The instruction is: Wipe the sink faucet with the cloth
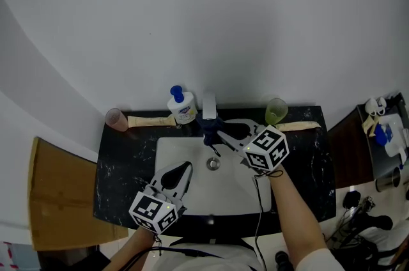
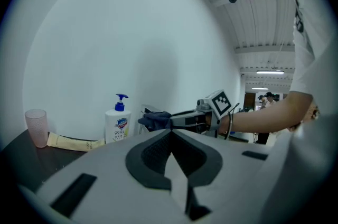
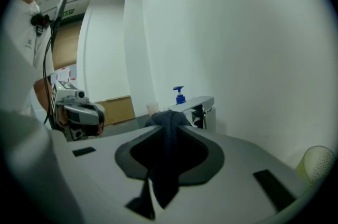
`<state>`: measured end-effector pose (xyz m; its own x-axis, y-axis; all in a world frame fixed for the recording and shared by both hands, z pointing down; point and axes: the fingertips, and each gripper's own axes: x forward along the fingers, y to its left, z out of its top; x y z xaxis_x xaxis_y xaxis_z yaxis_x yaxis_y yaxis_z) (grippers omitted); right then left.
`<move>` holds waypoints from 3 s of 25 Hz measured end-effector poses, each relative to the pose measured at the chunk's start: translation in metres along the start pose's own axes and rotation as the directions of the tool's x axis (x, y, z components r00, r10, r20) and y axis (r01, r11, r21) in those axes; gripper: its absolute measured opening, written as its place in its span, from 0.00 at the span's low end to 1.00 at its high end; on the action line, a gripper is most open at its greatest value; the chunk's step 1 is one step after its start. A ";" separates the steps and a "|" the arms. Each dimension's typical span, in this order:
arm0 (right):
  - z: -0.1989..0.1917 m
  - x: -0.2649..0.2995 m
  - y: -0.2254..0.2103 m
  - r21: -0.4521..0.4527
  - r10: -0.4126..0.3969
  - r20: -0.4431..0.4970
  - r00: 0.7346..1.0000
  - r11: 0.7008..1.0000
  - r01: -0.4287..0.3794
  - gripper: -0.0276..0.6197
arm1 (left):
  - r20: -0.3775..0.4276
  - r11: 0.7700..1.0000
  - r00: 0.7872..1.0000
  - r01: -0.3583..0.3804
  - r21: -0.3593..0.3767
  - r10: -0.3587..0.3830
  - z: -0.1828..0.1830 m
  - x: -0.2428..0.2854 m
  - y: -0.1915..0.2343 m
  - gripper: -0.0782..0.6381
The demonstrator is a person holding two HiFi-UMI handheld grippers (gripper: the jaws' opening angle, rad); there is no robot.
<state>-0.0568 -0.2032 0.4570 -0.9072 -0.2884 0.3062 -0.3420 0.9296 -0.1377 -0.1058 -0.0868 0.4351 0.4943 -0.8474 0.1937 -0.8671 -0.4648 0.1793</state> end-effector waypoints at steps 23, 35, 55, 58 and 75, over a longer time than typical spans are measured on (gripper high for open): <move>0.015 0.009 -0.112 0.307 -0.339 0.222 0.914 0.914 0.265 0.17 | -0.073 0.999 0.996 -0.047 0.010 0.048 -0.004 -0.002 0.003 0.11; -0.095 0.056 -0.121 0.322 -0.309 -0.261 0.914 0.865 0.385 0.17 | -0.077 0.998 0.995 -0.066 -0.009 0.065 -0.005 0.006 0.010 0.11; -0.038 0.044 -0.109 0.488 -0.236 0.010 0.972 0.849 0.201 0.17 | -0.059 0.999 0.997 -0.050 -0.012 0.049 -0.006 0.002 0.010 0.11; -0.069 0.053 -0.107 0.497 -0.211 -0.102 0.972 0.836 0.234 0.17 | -0.076 0.998 0.995 -0.062 -0.012 0.061 -0.002 -0.001 0.009 0.11; -0.013 0.035 -0.094 0.592 -0.088 0.194 0.977 0.805 -0.045 0.17 | -0.058 0.999 0.997 -0.042 -0.007 0.042 -0.005 -0.003 0.002 0.11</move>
<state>-0.0529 -0.2975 0.4929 -0.9037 -0.4085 0.1283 -0.3794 0.6250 -0.6822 -0.1086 -0.0835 0.4400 0.4603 -0.8498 0.2569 -0.8868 -0.4265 0.1780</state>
